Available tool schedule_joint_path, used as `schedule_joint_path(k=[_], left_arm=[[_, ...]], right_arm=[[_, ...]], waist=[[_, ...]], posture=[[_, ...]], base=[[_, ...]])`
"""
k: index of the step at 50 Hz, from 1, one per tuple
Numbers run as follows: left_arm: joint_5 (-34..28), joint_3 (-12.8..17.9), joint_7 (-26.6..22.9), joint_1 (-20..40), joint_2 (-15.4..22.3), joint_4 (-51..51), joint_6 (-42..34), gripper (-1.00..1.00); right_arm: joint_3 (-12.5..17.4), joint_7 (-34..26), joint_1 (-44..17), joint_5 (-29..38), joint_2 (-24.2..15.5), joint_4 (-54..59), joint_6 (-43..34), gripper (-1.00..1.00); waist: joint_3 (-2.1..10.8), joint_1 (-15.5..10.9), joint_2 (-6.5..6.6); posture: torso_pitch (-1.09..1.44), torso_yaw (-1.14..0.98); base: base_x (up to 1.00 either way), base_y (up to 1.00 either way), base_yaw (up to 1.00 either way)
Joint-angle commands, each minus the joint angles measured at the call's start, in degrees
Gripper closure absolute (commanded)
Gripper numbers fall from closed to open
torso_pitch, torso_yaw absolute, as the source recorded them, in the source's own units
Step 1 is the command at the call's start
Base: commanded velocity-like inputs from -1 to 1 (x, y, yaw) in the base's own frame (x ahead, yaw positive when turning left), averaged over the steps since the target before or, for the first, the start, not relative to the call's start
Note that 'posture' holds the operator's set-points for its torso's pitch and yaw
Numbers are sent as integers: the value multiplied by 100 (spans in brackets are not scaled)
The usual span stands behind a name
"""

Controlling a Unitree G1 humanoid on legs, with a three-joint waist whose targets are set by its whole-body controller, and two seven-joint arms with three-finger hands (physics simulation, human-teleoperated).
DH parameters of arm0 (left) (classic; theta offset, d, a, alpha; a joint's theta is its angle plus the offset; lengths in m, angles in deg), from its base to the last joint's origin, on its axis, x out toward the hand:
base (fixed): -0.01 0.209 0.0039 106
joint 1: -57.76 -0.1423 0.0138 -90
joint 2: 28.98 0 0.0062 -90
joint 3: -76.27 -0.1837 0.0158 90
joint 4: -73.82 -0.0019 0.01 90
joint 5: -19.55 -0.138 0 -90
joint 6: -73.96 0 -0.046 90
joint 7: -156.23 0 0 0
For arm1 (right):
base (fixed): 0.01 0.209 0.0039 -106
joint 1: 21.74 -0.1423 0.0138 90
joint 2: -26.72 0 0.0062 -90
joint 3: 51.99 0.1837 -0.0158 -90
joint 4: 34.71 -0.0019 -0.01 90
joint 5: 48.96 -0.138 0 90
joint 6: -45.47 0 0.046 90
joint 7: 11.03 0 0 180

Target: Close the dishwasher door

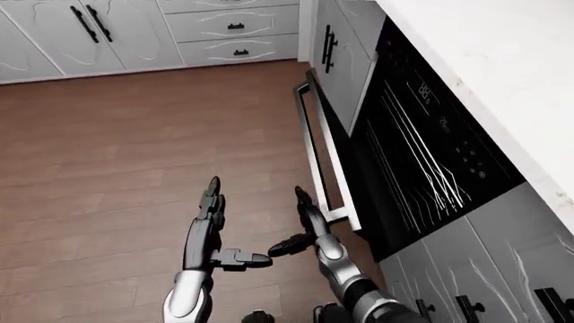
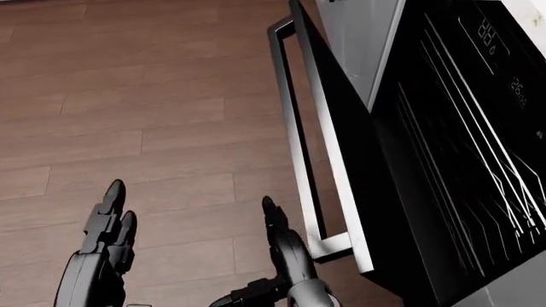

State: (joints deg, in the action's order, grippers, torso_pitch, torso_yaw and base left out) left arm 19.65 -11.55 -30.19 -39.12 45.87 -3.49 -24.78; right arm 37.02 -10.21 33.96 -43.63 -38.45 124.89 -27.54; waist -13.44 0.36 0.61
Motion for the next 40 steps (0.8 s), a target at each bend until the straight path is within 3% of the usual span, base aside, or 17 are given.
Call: schedule_joint_path(k=[1, 14, 40], left_arm=[[25, 10, -3, 50, 10, 264, 162, -100], [72, 18, 4, 61, 8, 311, -10, -100], [96, 20, -5, 57, 10, 396, -54, -100]], right_arm=[[17, -33, -155, 9, 24, -56, 231, -100], [423, -224, -446, -16, -86, 590, 340, -100], [790, -316, -337, 124, -219, 801, 132, -100]], waist=[[131, 4, 23], [35, 5, -1], [0, -3, -55]], posture=[[45, 0], [43, 0], [43, 0]], base=[[0, 0, 0], [0, 0, 0], [0, 0, 0]])
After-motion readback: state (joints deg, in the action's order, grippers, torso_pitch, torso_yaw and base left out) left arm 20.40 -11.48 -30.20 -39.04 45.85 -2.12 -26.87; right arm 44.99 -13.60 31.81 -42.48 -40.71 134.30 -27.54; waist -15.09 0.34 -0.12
